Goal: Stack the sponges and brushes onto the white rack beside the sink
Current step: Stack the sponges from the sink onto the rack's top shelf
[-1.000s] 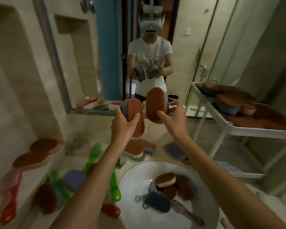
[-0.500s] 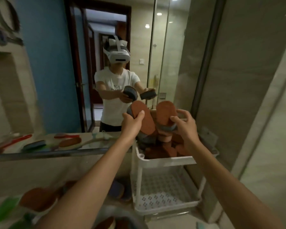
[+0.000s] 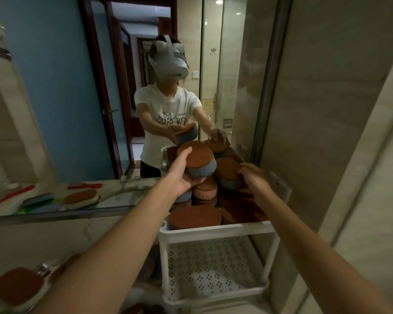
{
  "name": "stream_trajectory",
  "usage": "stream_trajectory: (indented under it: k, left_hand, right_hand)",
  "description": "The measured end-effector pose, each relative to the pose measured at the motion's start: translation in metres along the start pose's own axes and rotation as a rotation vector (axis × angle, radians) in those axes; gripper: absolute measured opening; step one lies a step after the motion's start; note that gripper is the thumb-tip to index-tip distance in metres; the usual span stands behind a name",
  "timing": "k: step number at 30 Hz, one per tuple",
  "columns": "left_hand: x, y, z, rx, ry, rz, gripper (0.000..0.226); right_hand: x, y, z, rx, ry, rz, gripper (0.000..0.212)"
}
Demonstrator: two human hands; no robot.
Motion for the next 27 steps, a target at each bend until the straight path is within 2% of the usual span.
stream_trajectory:
  k: [5,13,24,27]
  left_hand:
    - [0.006,-0.005,-0.008,0.005,0.005,-0.006,0.044]
    - [0.010,-0.008,-0.010,0.035,0.049,-0.013,0.047]
    - [0.007,-0.007,-0.010,0.042,0.039,-0.007,0.045]
    - [0.005,-0.005,-0.008,0.041,0.033,-0.007,0.043]
  right_hand:
    - [-0.007,-0.003,0.009,0.009,0.118,0.013,0.036]
    - [-0.018,0.014,-0.011,0.245,0.482,0.012,0.044]
    - [-0.035,0.016,-0.022,0.445,0.921,-0.037,0.029]
    - [-0.038,0.016,-0.020,0.427,0.925,-0.077,0.028]
Point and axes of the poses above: each hand's wrist, its own y-axis away from the middle knuckle, its own x-axis out of the back of the hand, z = x × y, the point moved 8 cm from there along -y, towards the middle knuckle, and after that the axes turned 9 degrees about y, right-handed, at the moved point
